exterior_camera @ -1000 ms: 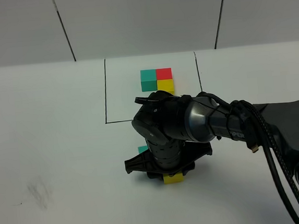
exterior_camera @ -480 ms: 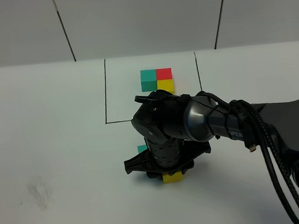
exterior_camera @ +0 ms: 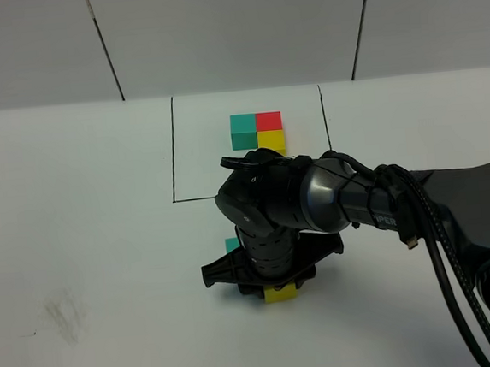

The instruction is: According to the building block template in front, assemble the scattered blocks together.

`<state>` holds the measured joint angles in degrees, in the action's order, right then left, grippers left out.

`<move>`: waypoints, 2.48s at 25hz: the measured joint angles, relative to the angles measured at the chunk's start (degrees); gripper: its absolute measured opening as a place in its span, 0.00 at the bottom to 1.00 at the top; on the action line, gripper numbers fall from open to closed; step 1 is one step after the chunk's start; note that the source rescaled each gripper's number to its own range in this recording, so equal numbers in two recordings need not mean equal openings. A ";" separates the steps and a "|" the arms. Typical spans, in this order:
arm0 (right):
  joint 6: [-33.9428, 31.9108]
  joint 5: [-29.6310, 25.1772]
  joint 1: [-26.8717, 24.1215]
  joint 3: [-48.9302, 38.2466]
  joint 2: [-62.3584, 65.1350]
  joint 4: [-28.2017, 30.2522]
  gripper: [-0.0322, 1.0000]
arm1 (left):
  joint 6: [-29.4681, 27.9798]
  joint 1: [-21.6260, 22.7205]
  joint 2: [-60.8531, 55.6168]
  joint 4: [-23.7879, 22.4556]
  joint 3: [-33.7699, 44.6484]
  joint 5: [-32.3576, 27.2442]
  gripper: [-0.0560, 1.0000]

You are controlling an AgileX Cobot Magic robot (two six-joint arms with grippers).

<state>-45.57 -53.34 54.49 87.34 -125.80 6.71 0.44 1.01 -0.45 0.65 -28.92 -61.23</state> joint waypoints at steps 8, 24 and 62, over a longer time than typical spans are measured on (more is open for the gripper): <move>1.02 -0.05 0.00 0.00 0.00 -0.50 0.08 | 0.00 0.00 0.00 0.00 0.00 0.00 0.82; -2.47 -0.40 0.00 0.00 0.00 0.39 0.08 | 0.00 0.00 0.00 0.00 0.00 0.00 0.82; -3.75 -15.55 0.05 -0.19 17.04 19.92 1.00 | 0.00 0.00 0.00 0.00 0.00 0.00 0.82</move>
<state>-49.32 -68.90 54.55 87.15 -108.76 26.63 0.44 1.01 -0.45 0.65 -28.92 -61.23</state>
